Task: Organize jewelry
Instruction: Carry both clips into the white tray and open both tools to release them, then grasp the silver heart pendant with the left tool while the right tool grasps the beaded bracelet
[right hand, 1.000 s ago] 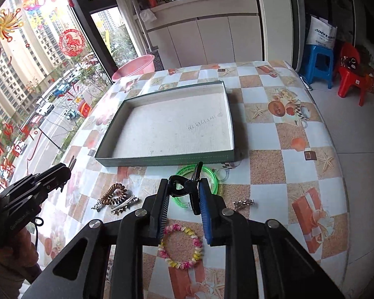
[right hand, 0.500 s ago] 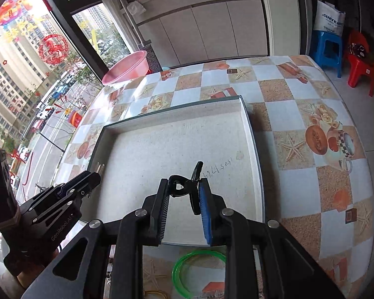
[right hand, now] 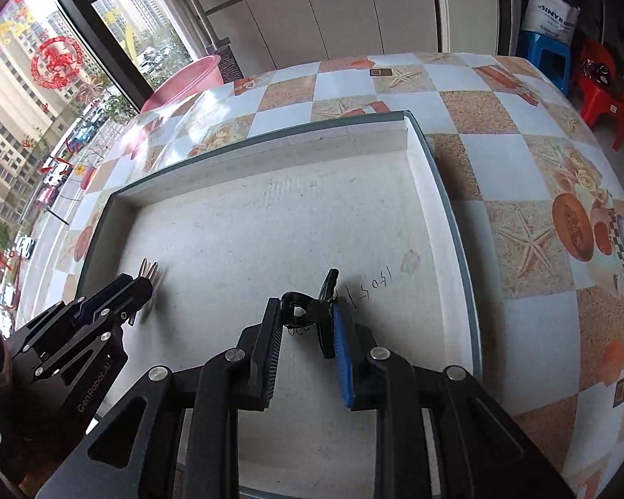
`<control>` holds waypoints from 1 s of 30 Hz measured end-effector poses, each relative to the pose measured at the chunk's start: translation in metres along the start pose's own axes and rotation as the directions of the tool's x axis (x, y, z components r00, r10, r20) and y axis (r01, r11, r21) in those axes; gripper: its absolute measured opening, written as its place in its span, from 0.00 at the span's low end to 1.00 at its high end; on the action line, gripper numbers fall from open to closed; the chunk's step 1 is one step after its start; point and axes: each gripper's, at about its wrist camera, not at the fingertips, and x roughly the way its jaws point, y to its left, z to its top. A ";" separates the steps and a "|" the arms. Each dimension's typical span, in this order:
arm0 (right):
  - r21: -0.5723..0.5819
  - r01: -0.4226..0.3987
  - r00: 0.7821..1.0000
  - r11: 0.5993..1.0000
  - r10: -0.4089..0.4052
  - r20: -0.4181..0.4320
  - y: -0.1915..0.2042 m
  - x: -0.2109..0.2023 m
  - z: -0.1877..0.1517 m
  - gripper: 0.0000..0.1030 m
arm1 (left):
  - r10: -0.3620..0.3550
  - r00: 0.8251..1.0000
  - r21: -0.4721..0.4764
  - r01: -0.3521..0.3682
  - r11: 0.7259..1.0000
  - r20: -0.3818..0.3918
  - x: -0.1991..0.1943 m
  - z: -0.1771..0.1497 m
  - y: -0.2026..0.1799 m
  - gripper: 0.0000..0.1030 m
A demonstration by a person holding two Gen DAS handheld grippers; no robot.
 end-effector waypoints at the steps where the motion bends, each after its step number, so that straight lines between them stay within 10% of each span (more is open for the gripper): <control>1: 0.003 -0.001 1.000 1.000 0.001 0.002 -0.001 0.000 0.000 0.25 | 0.004 1.000 -0.002 -0.004 1.000 0.014 -0.001 -0.001 0.000 0.30; 4: 0.004 -0.006 1.000 1.000 0.006 0.002 -0.001 0.000 -0.001 0.26 | 0.022 1.000 0.012 -0.022 1.000 0.009 -0.001 0.000 -0.004 0.30; 7: 0.030 -0.042 0.999 0.999 0.042 0.002 -0.004 0.000 0.001 0.57 | 0.021 1.000 0.004 -0.021 1.000 0.000 -0.002 0.001 -0.004 0.30; 15: 0.083 -0.084 0.994 0.993 0.078 0.072 -0.007 -0.031 0.005 0.58 | -0.001 1.000 -0.010 0.001 1.000 0.029 -0.019 0.003 -0.002 0.32; 17: 0.107 -0.099 0.992 0.989 0.089 0.095 -0.010 -0.041 0.005 0.58 | 0.002 0.999 -0.015 -0.001 1.000 0.042 -0.026 0.004 -0.001 0.91; 18: 0.119 -0.105 0.990 0.987 0.092 0.105 -0.012 -0.047 0.005 0.58 | 0.017 0.996 -0.030 -0.015 0.999 0.082 -0.034 0.004 0.000 1.00; 30: 0.141 -0.149 0.977 0.979 0.124 0.172 -0.023 -0.108 -0.026 0.82 | -0.034 0.979 -0.005 0.036 0.999 0.201 -0.110 -0.012 0.011 1.00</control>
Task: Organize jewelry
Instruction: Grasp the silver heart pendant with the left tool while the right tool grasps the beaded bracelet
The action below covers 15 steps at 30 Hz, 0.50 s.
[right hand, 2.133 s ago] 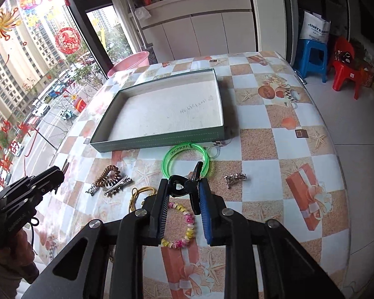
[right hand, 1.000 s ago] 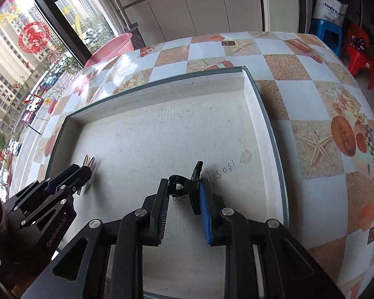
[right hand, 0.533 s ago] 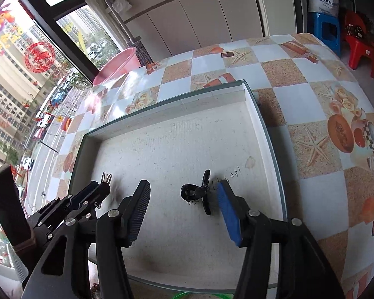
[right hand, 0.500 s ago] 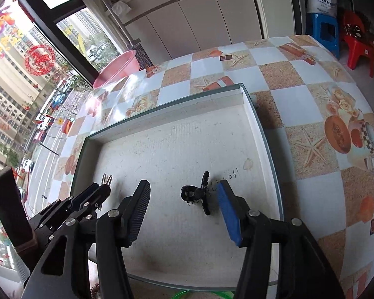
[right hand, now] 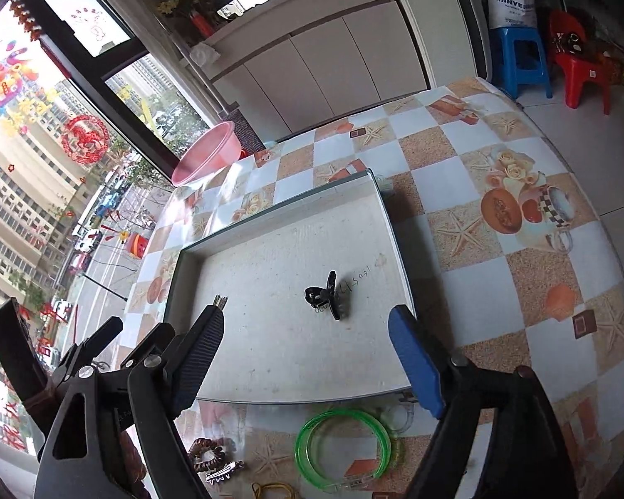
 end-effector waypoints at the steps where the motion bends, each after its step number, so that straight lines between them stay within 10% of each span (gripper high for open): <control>1: 0.006 -0.007 1.000 1.000 0.007 0.000 -0.001 -0.005 -0.003 0.87 | -0.007 1.000 0.003 0.007 1.000 0.006 -0.008 -0.003 0.002 1.00; 3: 0.008 -0.026 1.000 1.000 0.026 0.008 -0.001 -0.017 -0.010 1.00 | -0.026 1.000 0.000 0.026 1.000 0.006 -0.022 -0.009 0.007 1.00; 15: -0.040 -0.029 0.999 0.999 0.030 0.037 0.003 -0.077 -0.059 1.00 | -0.005 1.000 0.055 0.006 0.998 -0.021 -0.070 -0.077 0.030 1.00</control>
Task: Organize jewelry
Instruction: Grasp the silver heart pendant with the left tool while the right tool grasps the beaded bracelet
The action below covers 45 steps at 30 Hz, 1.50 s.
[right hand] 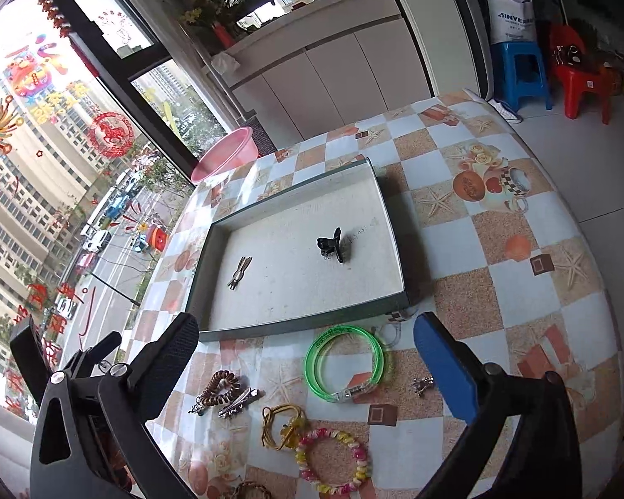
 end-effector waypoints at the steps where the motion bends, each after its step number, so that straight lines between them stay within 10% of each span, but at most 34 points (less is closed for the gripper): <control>1: 0.005 -0.002 1.000 1.000 0.002 -0.009 -0.001 -0.002 -0.004 1.00 | 0.009 1.000 0.002 -0.009 1.000 -0.003 -0.001 -0.006 0.001 1.00; 19: -0.084 0.112 0.981 0.990 -0.123 -0.150 -0.001 0.003 -0.091 1.00 | 0.041 0.990 -0.004 -0.042 0.999 -0.138 0.020 -0.082 0.012 1.00; 45: -0.231 0.345 0.903 0.910 -0.389 -0.182 -0.005 0.052 -0.125 0.95 | 0.001 0.986 0.031 0.004 1.000 -0.166 0.042 -0.083 -0.007 1.00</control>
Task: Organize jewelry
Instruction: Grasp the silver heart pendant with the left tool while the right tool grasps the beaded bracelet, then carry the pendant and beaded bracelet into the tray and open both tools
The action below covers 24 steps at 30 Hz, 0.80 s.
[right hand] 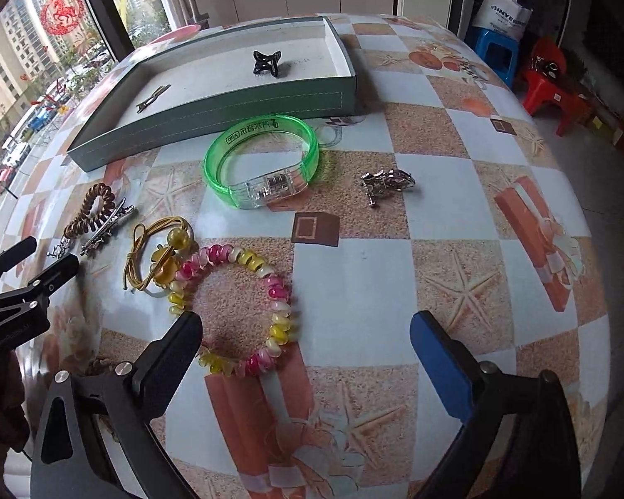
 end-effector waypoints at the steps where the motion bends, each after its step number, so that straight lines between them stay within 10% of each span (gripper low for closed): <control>1: -0.016 0.018 1.000 1.000 -0.018 0.003 0.003 0.001 0.000 0.92 | 0.000 1.000 0.001 0.000 1.000 0.000 0.000 0.000 -0.001 1.00; 11: -0.125 0.019 1.000 0.992 -0.019 0.006 0.027 0.000 0.003 0.72 | -0.069 0.998 0.012 0.069 0.998 -0.004 -0.002 0.003 -0.007 0.71; 16: -0.136 0.010 1.000 0.991 -0.010 0.002 0.031 -0.002 0.002 0.57 | -0.102 0.995 0.039 0.102 0.994 -0.007 -0.006 0.003 -0.016 0.29; 20: -0.155 0.004 1.000 0.988 -0.004 0.001 0.037 -0.006 0.000 0.09 | -0.111 0.994 0.027 0.111 0.993 -0.006 -0.010 0.000 -0.015 0.29; 24: -0.144 0.006 1.000 0.990 -0.005 0.011 0.036 -0.009 -0.005 0.09 | -0.124 0.992 0.004 0.124 0.992 0.006 -0.019 -0.005 -0.009 0.29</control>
